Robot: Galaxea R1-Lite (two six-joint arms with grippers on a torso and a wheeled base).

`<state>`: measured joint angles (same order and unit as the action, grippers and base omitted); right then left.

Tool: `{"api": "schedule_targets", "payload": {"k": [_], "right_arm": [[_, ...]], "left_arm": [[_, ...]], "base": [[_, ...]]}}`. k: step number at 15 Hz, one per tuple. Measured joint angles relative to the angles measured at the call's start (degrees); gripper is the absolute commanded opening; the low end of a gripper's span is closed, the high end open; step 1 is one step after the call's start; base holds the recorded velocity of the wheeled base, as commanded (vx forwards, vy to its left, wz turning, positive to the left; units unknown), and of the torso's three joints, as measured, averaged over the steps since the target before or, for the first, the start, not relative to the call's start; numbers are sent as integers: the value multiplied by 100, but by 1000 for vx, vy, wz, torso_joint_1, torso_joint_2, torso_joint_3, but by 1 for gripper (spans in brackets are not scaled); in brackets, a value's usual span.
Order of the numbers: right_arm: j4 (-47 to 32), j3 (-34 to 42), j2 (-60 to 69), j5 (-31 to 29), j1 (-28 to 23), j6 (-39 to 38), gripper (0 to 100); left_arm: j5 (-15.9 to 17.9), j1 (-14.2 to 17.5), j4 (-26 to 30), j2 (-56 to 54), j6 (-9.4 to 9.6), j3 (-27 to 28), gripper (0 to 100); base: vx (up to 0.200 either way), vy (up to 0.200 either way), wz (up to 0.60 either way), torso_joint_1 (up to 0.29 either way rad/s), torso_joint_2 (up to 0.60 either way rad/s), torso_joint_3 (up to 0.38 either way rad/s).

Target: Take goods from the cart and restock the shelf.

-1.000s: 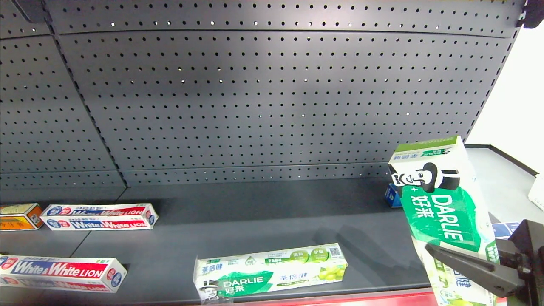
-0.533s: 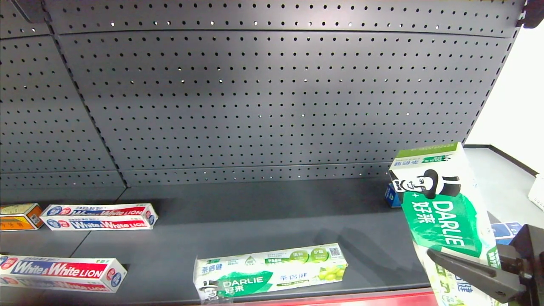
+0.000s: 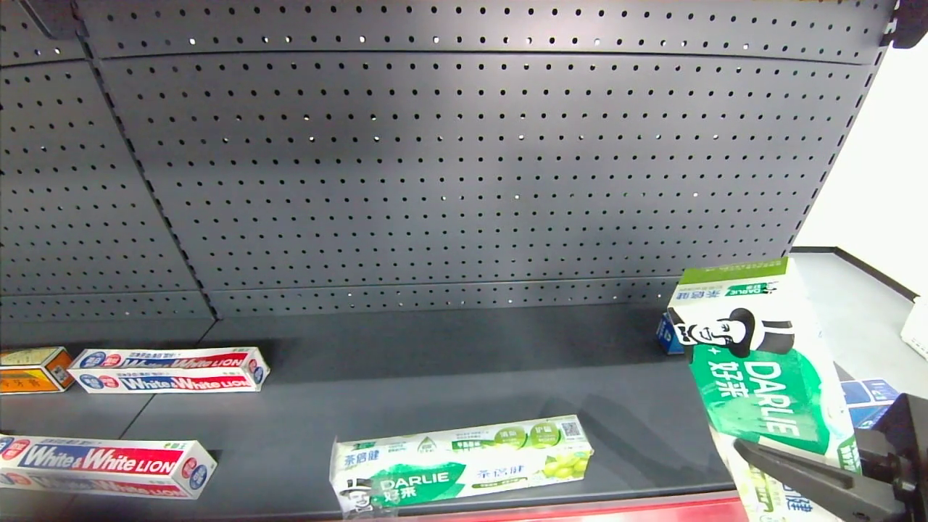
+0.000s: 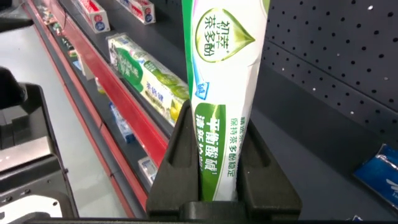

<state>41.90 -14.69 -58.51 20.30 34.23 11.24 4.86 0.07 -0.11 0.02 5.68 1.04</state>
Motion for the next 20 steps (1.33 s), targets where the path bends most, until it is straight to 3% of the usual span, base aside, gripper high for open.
{"api": "schedule_targets", "payload": {"k": [2, 3, 4, 6, 7, 12, 14, 16, 17, 20], "right_arm": [[-30, -9, -5, -33, 46, 96, 0], [-63, -49, -6, -148, 71, 102, 0], [-176, -74, -9, -286, 80, 79, 0], [-383, -129, -38, -402, 90, -240, 0], [-429, -168, -72, -418, 96, -383, 0], [-416, -1176, -791, -401, -185, -525, 0], [-424, -1687, -1237, -304, -334, -539, 0], [-432, -2122, -1670, -229, -389, -536, 0], [-432, -2252, -1860, -218, -386, -528, 0], [-429, -2431, -2208, -235, -284, -519, 0]], "left_arm": [[-1050, 0, -123, 0, -71, -10, 100], [-1342, 2, -265, 0, -339, -41, 100], [-1498, 6, -322, 0, -401, -71, 100], [-1557, 4, -347, 0, 223, -94, 100], [-1504, 4, -347, 0, 356, -96, 100], [-964, 0, -345, 0, 483, -104, 100], [-830, 0, -347, 0, 617, -104, 100], [-885, 0, -345, 0, 606, -104, 100], [-998, 4, -345, 0, 603, -104, 100], [-2317, 6, -344, 0, 571, -104, 100]], "base": [[0, 0, 0, 0, 0, 0], [0, 0, 0, 0, 0, 0], [0, 0, 0, 0, 0, 0], [0, 0, 0, 0, 0, 0], [0, 0, 0, 0, 0, 0], [0, 0, 0, 0, 0, 0], [0, 0, 0, 0, 0, 0], [0, 0, 0, 0, 0, 0], [0, 0, 0, 0, 0, 0], [0, 0, 0, 0, 0, 0]]}}
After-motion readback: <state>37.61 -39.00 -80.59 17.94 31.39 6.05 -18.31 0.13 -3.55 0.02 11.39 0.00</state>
